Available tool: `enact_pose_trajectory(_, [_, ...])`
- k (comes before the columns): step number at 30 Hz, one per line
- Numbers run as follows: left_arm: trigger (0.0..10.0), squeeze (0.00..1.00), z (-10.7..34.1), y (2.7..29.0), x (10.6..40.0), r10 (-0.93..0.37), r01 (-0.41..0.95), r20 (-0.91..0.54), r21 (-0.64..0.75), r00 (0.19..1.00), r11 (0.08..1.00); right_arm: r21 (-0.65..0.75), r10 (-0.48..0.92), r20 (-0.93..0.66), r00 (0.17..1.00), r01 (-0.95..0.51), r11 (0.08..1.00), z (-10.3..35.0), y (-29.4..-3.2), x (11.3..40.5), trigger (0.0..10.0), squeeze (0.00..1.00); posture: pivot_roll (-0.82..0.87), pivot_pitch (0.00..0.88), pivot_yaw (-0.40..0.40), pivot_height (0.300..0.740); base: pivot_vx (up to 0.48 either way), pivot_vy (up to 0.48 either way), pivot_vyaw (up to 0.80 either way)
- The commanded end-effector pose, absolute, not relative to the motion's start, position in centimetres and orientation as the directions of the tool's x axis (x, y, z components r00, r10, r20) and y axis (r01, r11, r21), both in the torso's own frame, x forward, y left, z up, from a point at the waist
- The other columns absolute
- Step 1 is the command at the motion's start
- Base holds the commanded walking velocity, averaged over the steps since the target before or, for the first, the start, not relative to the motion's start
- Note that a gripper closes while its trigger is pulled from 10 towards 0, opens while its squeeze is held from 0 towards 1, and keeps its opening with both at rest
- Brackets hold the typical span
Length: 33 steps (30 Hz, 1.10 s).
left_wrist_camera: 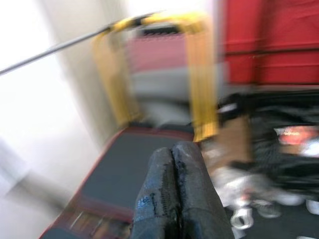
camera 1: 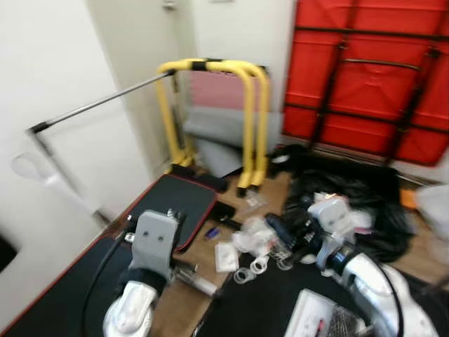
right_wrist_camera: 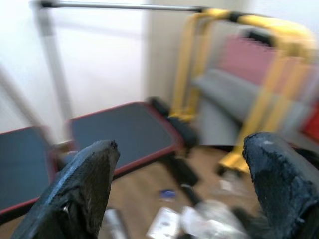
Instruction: Sweep floor
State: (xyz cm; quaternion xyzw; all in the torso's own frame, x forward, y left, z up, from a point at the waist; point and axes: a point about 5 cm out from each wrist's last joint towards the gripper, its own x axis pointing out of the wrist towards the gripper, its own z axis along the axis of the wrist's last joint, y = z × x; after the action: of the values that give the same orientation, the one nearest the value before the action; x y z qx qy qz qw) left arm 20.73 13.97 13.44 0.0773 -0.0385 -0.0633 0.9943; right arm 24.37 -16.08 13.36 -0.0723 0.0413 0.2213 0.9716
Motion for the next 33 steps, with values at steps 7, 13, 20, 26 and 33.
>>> enact_pose_trajectory(7, [10.0,0.00,13.3,13.4,20.8,-0.155,0.149,0.050,0.104,0.987,0.983,-0.117,0.459,-0.098,0.883,-0.468,0.876,13.5,-15.6,24.4,10.0,0.00,-0.09,0.000,-0.026,0.740,0.000,0.000,0.80])
enact_pose_trajectory(13, [10.0,0.00,13.3,13.5,21.0,-0.149,0.144,0.042,0.100,0.988,0.985,-0.122,0.448,-0.095,0.889,-0.457,0.881,13.6,-16.0,25.1,10.0,0.00,-0.09,0.000,-0.030,0.740,0.000,0.000,0.80])
enact_pose_trajectory(20, [10.0,0.00,13.4,13.9,21.4,-0.106,0.105,0.044,0.028,0.993,0.994,-0.148,0.439,-0.084,0.895,-0.447,0.882,14.1,-16.1,26.1,10.0,0.00,-0.09,0.000,-0.043,0.740,0.000,0.000,0.80])
enact_pose_trajectory(26, [10.0,0.00,13.7,14.3,21.8,-0.073,0.074,0.041,-0.019,0.996,0.997,-0.162,0.393,-0.083,0.916,-0.402,0.901,14.4,-16.7,27.0,10.0,0.00,-0.09,0.000,-0.048,0.740,0.000,0.000,0.80])
enact_pose_trajectory(33, [10.0,0.00,13.8,14.3,22.0,-0.072,0.073,0.036,-0.023,0.997,0.997,-0.207,0.345,-0.101,0.933,-0.359,0.910,14.3,-17.4,27.6,10.0,0.00,-0.08,0.000,-0.056,0.740,0.000,0.000,0.80])
